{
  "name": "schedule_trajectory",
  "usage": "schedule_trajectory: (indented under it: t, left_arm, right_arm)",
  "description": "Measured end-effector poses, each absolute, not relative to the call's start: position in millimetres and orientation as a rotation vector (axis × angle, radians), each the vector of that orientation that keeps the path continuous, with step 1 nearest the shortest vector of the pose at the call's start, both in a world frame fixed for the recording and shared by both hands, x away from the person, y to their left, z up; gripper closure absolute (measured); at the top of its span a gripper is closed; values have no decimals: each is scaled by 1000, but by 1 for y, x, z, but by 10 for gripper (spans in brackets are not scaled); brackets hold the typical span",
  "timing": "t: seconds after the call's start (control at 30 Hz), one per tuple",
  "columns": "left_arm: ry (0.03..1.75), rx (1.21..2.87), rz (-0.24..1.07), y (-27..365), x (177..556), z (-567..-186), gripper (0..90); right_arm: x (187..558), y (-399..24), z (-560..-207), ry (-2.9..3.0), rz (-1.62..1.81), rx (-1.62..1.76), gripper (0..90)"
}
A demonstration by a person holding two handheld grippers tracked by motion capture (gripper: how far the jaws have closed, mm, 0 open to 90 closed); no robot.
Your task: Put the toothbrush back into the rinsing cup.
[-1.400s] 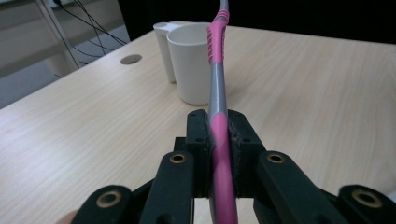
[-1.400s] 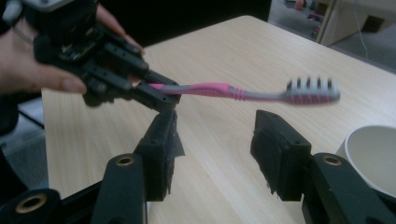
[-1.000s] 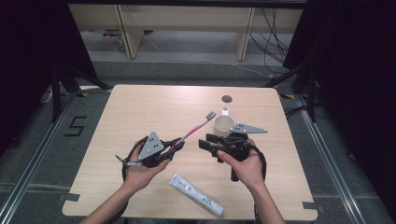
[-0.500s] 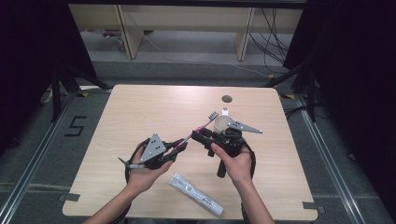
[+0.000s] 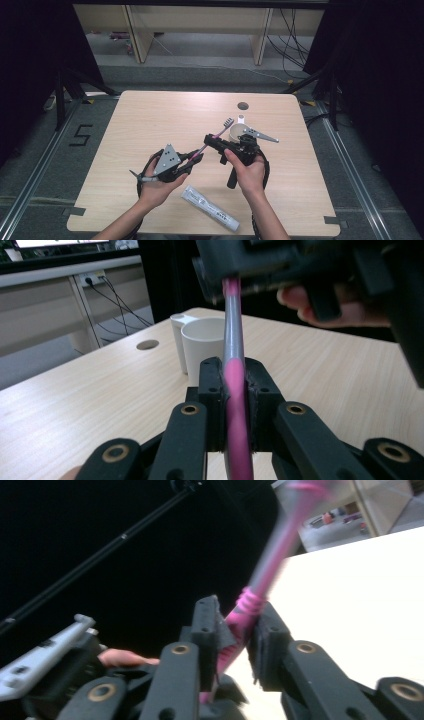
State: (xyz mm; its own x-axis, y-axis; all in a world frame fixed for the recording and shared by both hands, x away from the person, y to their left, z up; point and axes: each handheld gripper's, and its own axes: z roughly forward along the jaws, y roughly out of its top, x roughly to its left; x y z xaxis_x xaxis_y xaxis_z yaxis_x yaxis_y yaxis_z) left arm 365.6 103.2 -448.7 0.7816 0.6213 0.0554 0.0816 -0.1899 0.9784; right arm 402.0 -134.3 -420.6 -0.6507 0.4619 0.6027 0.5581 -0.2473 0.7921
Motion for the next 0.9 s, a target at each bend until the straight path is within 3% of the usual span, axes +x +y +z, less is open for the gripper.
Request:
schedule_trajectory:
  t: [0.23,0.43,0.5,0.9]
  left_arm:
    - [555,1764,513,96,369,-455,737]
    - [559,1787,504,94,371,-460,478]
    - [567,1800,511,97,371,-459,441]
    - [615,1802,563,135,366,-463,368]
  right_arm:
    - [398,-130,-413,-1921,-2062,-1240,806]
    - [394,-133,-397,-2084,-2125,-1232,806]
    - [394,-136,-395,-2111,-2139,-1248,806]
    - [397,-166,-378,-2255,-2211,-1365,805]
